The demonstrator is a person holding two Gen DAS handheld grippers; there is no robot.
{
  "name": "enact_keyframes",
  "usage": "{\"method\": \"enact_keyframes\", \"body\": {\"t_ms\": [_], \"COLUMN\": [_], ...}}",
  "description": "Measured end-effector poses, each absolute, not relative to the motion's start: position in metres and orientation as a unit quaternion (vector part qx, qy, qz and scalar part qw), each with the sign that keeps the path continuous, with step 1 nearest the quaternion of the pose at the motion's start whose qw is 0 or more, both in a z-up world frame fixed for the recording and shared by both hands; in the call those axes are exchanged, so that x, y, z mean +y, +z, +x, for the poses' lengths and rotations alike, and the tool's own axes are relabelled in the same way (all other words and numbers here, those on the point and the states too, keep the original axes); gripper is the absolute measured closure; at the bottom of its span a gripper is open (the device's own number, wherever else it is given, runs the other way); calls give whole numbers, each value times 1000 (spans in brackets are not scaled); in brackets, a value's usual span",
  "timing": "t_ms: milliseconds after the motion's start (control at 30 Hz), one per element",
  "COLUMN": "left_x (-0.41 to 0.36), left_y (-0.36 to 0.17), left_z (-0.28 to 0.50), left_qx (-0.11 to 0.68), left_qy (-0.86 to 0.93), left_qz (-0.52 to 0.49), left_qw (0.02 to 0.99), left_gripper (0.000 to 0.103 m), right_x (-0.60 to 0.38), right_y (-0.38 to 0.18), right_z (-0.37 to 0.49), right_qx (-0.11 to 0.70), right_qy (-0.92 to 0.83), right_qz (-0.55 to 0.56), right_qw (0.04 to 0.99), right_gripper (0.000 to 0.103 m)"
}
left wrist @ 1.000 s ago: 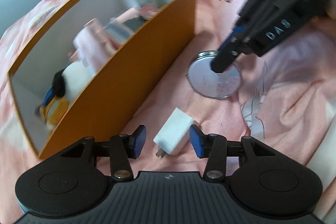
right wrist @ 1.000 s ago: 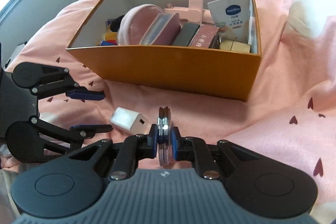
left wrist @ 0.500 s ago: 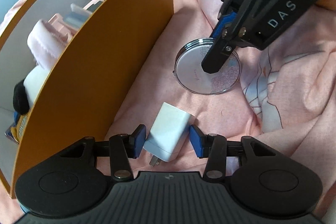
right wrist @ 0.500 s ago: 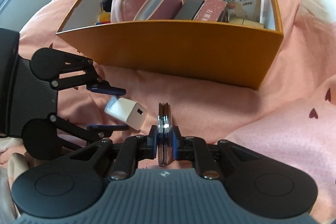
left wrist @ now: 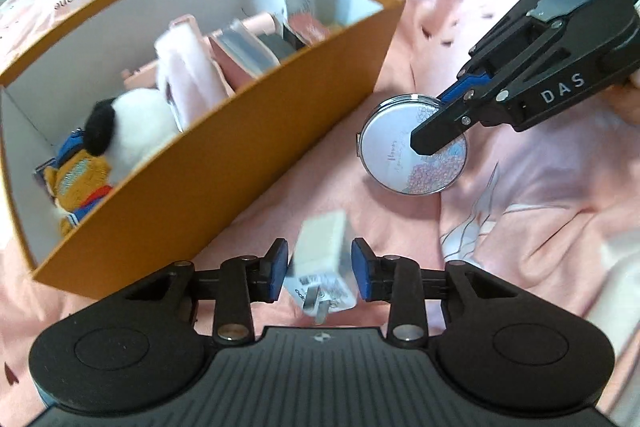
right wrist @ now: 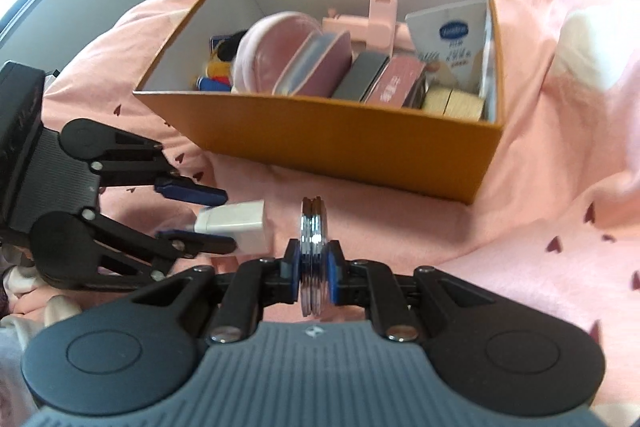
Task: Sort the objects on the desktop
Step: 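Grasp the white charger cube with the left gripper and lift it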
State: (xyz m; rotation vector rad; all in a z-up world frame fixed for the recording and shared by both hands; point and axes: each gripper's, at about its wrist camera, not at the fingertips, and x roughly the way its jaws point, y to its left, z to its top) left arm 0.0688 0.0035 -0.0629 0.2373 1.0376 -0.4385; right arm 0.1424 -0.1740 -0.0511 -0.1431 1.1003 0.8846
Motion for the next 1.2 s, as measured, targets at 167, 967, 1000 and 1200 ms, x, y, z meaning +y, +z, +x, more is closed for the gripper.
{"method": "enact_keyframes", "body": {"t_ms": [167,967,1000,1200], "left_x": [3,12,11,24], "left_y": [-71,-88,-86,-53], "left_z": [68,66,64,54], "left_qx": [510,610,606,575], "left_qy": [-204,-154,-154,-159], "left_qz": [133,37,41,6], "left_qw": [825,776,779,803], "left_gripper": [102,62,62,63], "right_x": [-177,-174,-174,-179], "right_y": [-49,-64,-63,-49], "right_z": [146,138,138,141], "right_qx": [505,525,524,513], "right_qy": [402,409,410,421], "right_qz": [-75,-59,-59,-52], "right_qw": [760,744,744,746], "right_gripper": [89,89,89,89]}}
